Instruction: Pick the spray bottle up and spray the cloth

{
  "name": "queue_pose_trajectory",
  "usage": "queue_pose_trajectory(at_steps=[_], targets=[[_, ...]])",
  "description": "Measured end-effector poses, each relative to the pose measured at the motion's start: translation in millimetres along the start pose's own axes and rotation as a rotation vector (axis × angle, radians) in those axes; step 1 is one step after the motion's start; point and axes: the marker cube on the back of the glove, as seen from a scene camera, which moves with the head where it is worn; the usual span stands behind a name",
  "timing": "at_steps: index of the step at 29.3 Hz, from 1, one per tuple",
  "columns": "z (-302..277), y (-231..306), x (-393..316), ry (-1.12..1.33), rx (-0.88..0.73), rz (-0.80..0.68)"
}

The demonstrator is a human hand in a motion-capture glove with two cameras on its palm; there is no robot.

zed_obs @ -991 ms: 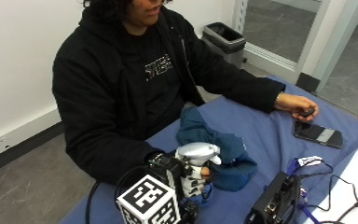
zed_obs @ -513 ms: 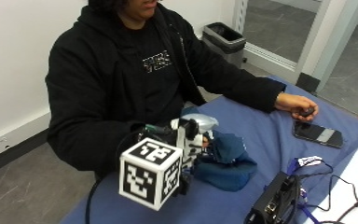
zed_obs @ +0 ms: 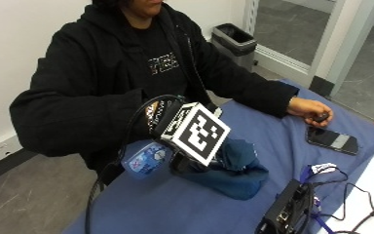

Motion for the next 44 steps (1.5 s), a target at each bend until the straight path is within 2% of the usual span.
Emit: queue_pose_trajectory(at_steps=[14, 20, 25, 44], targets=[[43, -34, 13, 0.085, -0.161, 0.115], [43, -64, 2, 0.048, -0.153, 0.139], [56, -47, 18, 0.092, -0.218, 0.158], [62, -52, -23, 0.097, -0.204, 0.046]])
